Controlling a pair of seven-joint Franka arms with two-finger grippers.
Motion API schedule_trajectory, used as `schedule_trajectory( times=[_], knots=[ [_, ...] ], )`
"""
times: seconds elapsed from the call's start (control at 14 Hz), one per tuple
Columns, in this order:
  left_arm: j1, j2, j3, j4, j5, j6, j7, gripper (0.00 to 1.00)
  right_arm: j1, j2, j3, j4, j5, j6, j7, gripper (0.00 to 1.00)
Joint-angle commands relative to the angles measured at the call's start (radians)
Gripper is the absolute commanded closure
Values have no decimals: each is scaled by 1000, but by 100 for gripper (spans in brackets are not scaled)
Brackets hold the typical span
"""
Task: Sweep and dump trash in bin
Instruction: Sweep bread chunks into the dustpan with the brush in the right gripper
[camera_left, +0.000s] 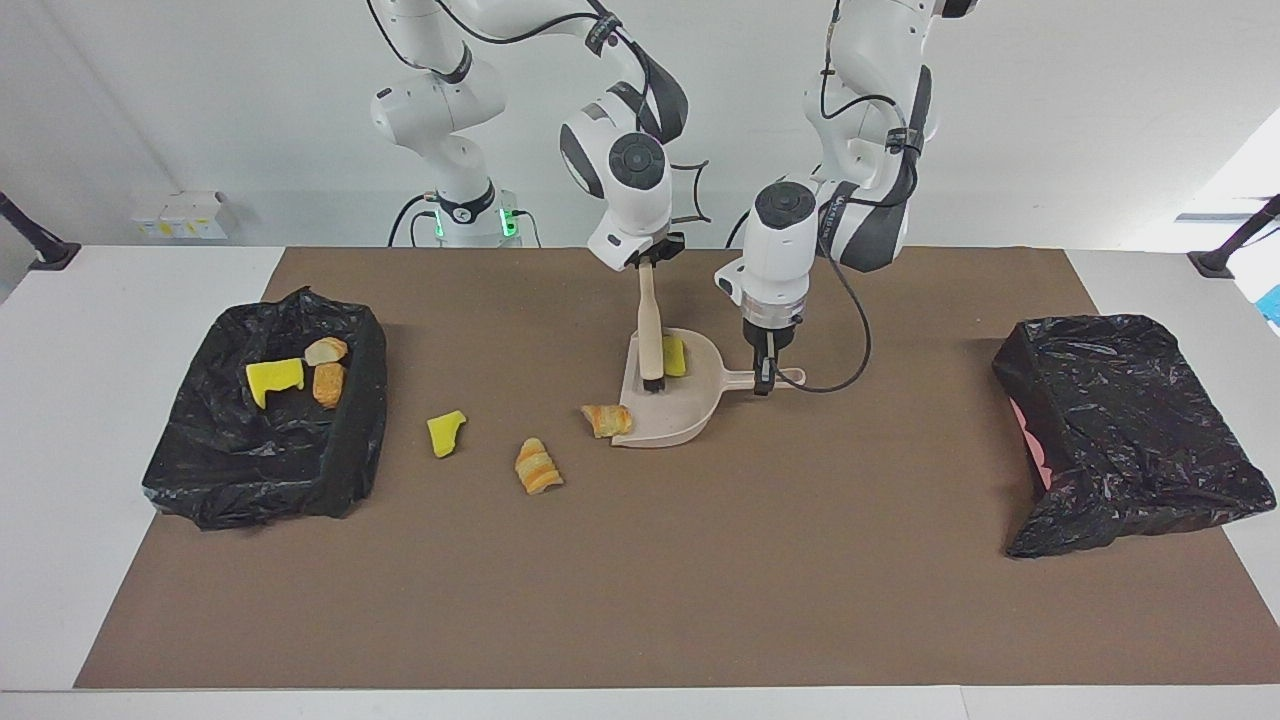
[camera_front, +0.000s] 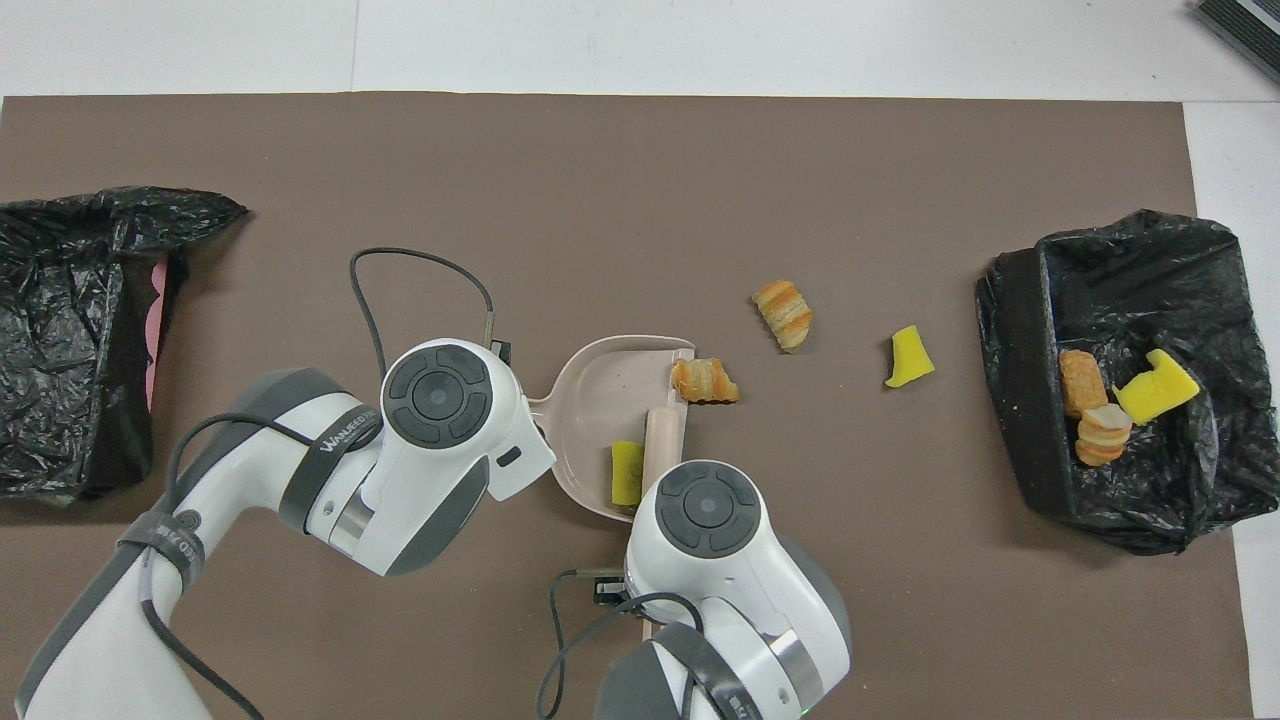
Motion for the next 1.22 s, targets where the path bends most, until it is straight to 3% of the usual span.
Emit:
schedule_trajectory(
  times=[0.0, 0.21, 0.64, 1.14],
  knots=[
    [14, -23, 2, -33, 1, 33, -50, 100, -77, -28, 3, 29, -53, -63, -95, 100],
    [12, -20, 2, -24, 1, 16, -124, 100, -160, -13, 3, 66, -162, -84, -140, 100],
    [11, -23, 2, -15, 1, -64, -214, 100, -430, 32, 3, 65, -348, -60, -137, 100],
    [-8, -26, 2, -13, 1, -84, -350, 100, -504, -38, 3, -78, -452, -35, -9, 100]
  ],
)
